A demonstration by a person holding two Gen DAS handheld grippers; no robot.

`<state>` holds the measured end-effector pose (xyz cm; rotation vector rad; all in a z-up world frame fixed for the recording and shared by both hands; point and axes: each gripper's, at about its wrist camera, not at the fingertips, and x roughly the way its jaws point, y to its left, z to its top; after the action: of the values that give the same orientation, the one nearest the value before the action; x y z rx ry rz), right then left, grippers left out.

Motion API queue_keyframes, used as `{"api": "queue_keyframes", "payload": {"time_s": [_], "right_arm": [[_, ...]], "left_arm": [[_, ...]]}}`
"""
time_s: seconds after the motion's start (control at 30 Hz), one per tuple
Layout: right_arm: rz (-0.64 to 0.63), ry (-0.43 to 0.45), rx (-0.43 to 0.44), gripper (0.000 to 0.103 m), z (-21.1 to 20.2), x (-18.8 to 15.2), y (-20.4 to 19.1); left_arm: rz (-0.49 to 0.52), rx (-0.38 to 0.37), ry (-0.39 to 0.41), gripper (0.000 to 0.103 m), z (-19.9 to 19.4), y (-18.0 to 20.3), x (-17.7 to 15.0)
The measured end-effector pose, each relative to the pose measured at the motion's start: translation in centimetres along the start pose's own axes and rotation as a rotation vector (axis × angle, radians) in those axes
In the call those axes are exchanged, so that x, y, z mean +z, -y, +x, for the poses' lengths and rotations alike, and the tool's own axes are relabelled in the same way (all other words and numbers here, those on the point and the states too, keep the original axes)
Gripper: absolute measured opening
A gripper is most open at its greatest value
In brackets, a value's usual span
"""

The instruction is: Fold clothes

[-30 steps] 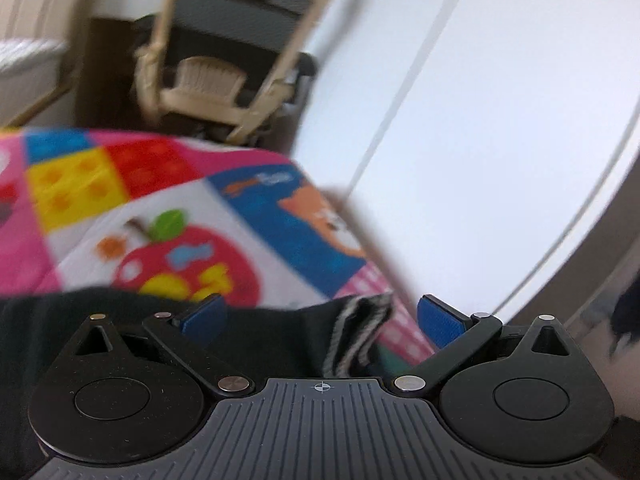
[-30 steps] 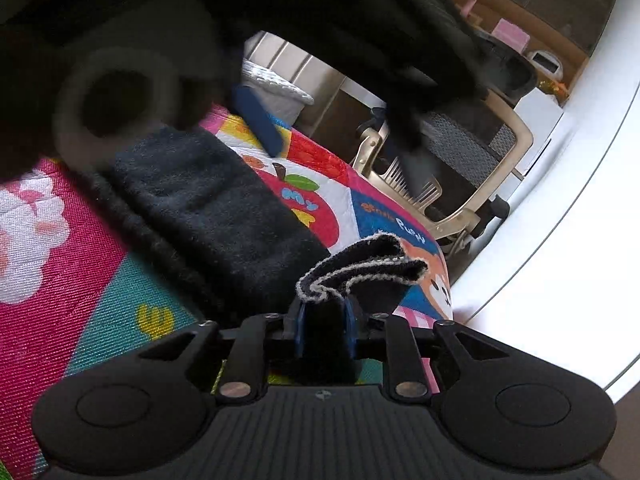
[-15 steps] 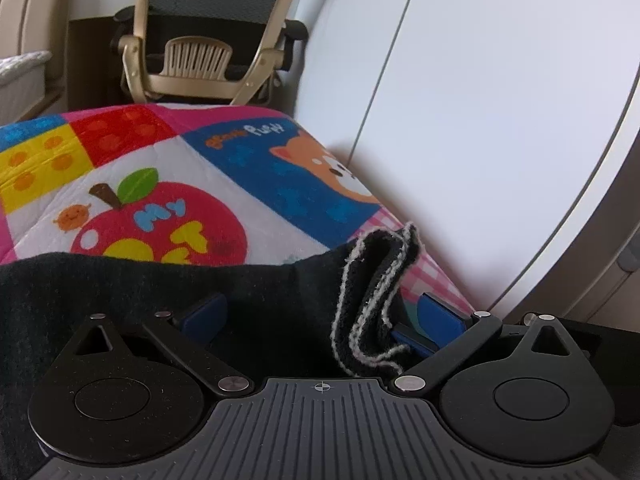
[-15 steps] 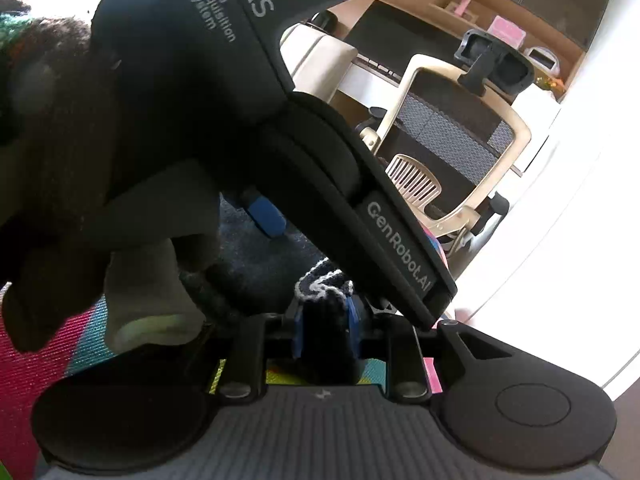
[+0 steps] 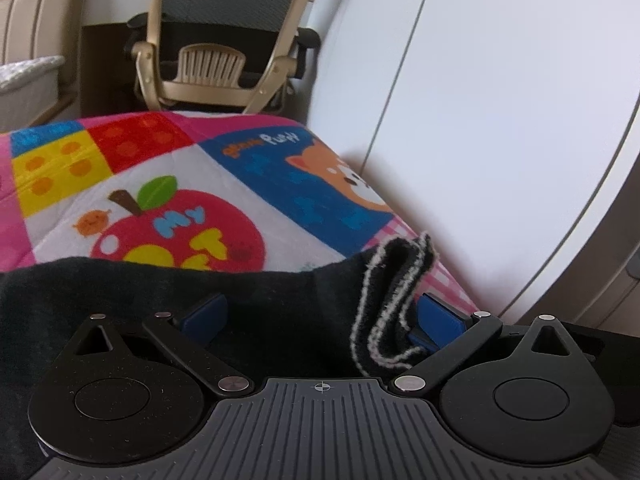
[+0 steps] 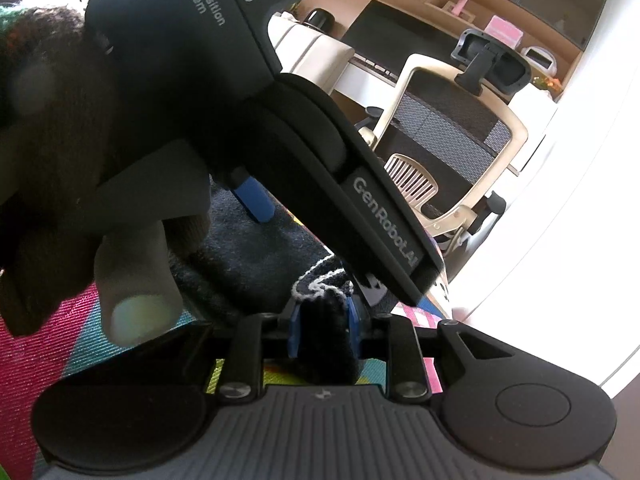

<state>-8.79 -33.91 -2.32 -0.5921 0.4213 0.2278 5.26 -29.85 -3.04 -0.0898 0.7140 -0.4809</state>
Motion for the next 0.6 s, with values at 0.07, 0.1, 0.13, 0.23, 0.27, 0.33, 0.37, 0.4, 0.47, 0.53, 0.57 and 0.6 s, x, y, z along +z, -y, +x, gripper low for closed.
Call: {"api": "queue_keyframes", "payload": {"time_s": [0.07,0.1,0.13,0.23,0.27,0.33,0.37,0.4,0.47,0.53,0.57,0.6], "right_arm": [[0.004,0.002,0.000,0.025,-0.1,0.0,0.0],[0.009,0.004,0.003,0.025,-0.2,-0.1,0.0],[0.014,0.005,0.007,0.026,-0.3,-0.1,0.1],[0.045,0.003,0.029,0.027,-0.4,-0.1,0.7],[0.052,0.002,0.032,0.027,-0.3,-0.1,0.9],[0.053,0.000,0.034,0.027,-0.4,-0.1,0.9],[0.052,0.000,0.034,0.028,-0.5,-0.1,0.8],[0.052,0.000,0.037,0.028,-0.5,-0.1,0.8],[0.056,0.000,0.044,0.028,-0.7,-0.2,0.9],[0.063,0.000,0.056,0.029,-0.9,-0.2,1.0],[0.076,-0.001,0.069,0.033,-1.0,-0.2,1.2],[0.097,-0.003,0.090,0.036,-1.2,-0.2,1.5]], "left_arm": [[0.006,0.016,0.000,0.103,0.1,-0.2,0.1],[0.010,0.025,-0.002,0.103,0.1,-0.4,0.1],[0.014,0.034,-0.003,0.103,0.2,-0.5,0.1],[0.024,0.036,-0.006,0.103,0.2,-0.6,0.1],[0.028,0.037,-0.007,0.103,0.2,-0.6,0.1],[0.034,0.038,-0.008,0.103,0.3,-0.6,0.1],[0.038,0.039,-0.009,0.103,0.3,-0.6,0.1],[0.041,0.040,-0.010,0.103,0.3,-0.7,0.1],[0.044,0.038,-0.011,0.103,0.3,-0.7,0.0],[0.052,0.039,-0.014,0.103,0.3,-0.8,0.0],[0.057,0.041,-0.016,0.103,0.3,-0.8,0.0],[0.061,0.042,-0.018,0.103,0.4,-0.8,0.0]]}}
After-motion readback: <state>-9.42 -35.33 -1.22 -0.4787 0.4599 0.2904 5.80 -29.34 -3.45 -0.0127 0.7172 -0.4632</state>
